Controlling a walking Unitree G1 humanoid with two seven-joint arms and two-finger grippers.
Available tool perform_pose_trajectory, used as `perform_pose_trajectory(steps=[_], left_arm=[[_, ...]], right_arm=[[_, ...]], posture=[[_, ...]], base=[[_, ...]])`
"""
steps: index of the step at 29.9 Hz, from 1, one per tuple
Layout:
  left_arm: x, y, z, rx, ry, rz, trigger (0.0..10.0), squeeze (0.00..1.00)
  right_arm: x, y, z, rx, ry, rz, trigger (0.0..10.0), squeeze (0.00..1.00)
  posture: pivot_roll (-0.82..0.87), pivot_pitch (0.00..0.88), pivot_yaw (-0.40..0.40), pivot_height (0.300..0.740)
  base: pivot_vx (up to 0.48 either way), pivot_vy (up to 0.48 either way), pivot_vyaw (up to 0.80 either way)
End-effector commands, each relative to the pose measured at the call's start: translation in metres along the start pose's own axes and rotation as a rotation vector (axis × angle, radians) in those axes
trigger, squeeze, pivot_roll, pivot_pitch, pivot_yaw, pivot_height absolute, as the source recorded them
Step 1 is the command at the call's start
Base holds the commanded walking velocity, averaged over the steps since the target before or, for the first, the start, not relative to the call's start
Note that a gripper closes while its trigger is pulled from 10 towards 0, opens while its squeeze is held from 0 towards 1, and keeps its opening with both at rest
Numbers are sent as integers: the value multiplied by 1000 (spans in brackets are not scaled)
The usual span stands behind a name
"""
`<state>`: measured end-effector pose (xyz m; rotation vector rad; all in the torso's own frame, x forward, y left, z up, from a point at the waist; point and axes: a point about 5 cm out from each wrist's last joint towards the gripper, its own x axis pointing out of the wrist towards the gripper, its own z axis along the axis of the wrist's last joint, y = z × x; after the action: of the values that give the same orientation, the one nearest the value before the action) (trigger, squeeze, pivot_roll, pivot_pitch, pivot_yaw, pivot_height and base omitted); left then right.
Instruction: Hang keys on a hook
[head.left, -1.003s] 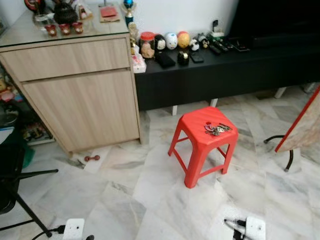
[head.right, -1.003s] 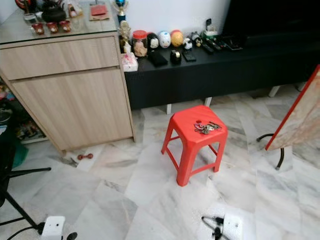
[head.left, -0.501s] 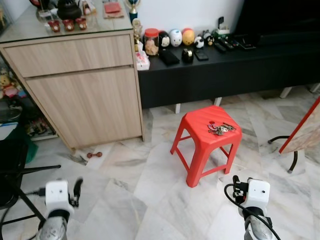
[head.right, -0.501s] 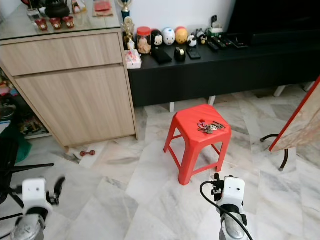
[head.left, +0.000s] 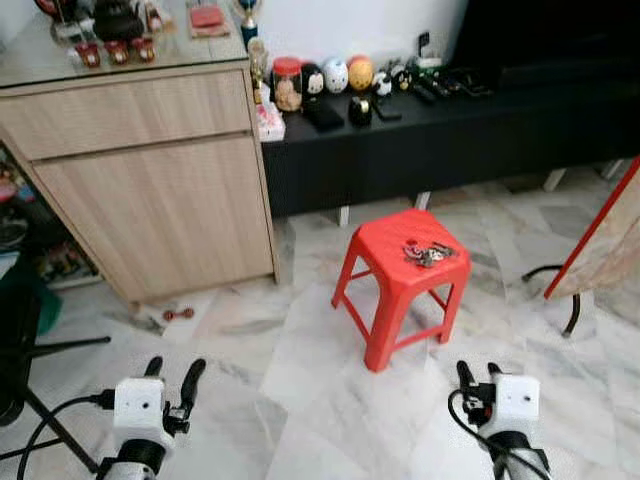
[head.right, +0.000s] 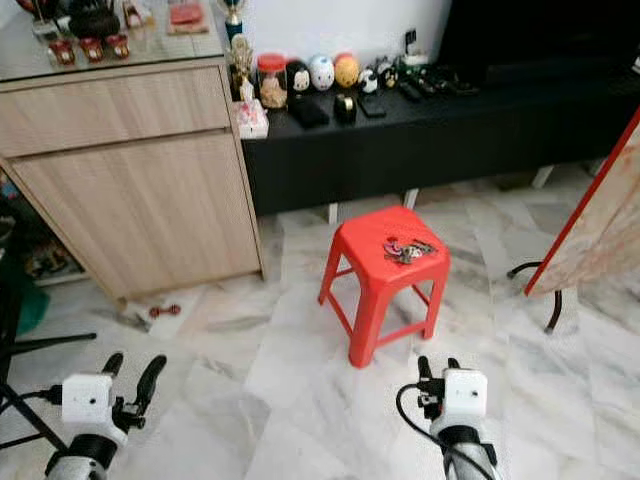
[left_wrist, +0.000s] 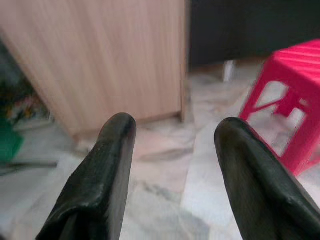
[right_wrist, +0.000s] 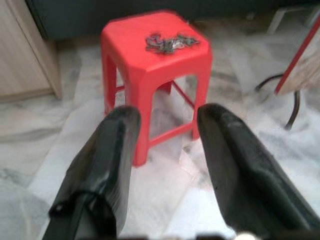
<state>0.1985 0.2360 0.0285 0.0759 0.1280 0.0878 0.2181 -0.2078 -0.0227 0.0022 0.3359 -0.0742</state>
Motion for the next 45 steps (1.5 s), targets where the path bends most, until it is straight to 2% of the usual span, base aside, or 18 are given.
perform_pose_trajectory(steps=[1,3,4,5,7,8,10,12,14,15,17,21,23,31,33,36,42,45], left_arm=[[1,14,-20,-71,104,108,10000,0],[1,18,-49,-37,272,121,10000,0],[1,18,-49,-37,272,121,10000,0],[-3,20,-62,-28,353,145,10000,0],[-9,20,-78,-32,463,153,10000,0],[-18,17,-91,-13,560,139,10000,0],[-24,13,-99,8,627,94,10000,0],[-29,9,-107,51,706,59,10000,0],[-31,8,-111,41,739,61,10000,0],[-31,7,-112,20,746,59,10000,0],[-29,5,-112,27,741,60,10000,0],[-27,3,-111,-4,726,71,10000,0],[-29,0,-114,-21,761,48,10000,0],[-56,19,-127,-60,857,92,10000,0],[-69,27,-131,-68,888,112,10000,0],[-87,32,-138,-72,936,126,10000,0],[-97,39,-140,-74,954,132,10000,0],[-94,37,-139,-73,944,120,10000,0]], right_arm=[[-2,-8,-18,54,120,-50,10000,0],[-7,-15,-39,100,273,-133,10000,0],[-7,-15,-39,100,273,-133,10000,0],[-15,-14,-53,128,368,-144,10000,0],[-27,-11,-71,111,487,-135,10000,0],[-41,-9,-87,70,590,-118,10000,0],[-51,-7,-97,58,656,-102,10000,0],[-57,-7,-102,103,698,-119,10000,0],[-63,-6,-108,126,741,-122,10000,0],[-67,-7,-112,95,766,-123,10000,0],[-65,-7,-110,137,744,-127,10000,0],[-62,-9,-107,132,735,-115,10000,0],[-62,-18,-106,157,737,-130,10000,0],[-75,-43,-110,147,770,-159,10000,0],[-80,-48,-112,157,778,-175,10000,0],[-84,-49,-114,153,792,-175,10000,0],[-86,-40,-118,164,800,-168,10000,0],[-85,-33,-119,166,803,-158,10000,0]], posture=[[0,0,-25,740],[8,0,-26,740],[8,0,-26,740],[7,0,-25,740],[3,0,-27,740],[0,0,-26,740],[-1,0,-23,740],[-7,0,-23,740],[-15,0,-21,740],[-10,0,-23,740],[-4,0,-31,740],[-15,0,-32,740],[-8,0,-42,740],[-20,0,-39,740],[-25,0,-37,740],[-23,0,-38,740],[-19,0,-32,740],[-18,0,-30,740]], base=[[0,0,0],[0,0,0],[0,0,0],[0,0,0],[0,0,0],[0,0,0],[0,0,0],[0,0,0],[0,0,0],[0,0,0],[0,0,0],[0,0,0],[0,0,0],[218,0,0],[322,0,0],[329,0,0],[333,0,0],[337,0,0]])
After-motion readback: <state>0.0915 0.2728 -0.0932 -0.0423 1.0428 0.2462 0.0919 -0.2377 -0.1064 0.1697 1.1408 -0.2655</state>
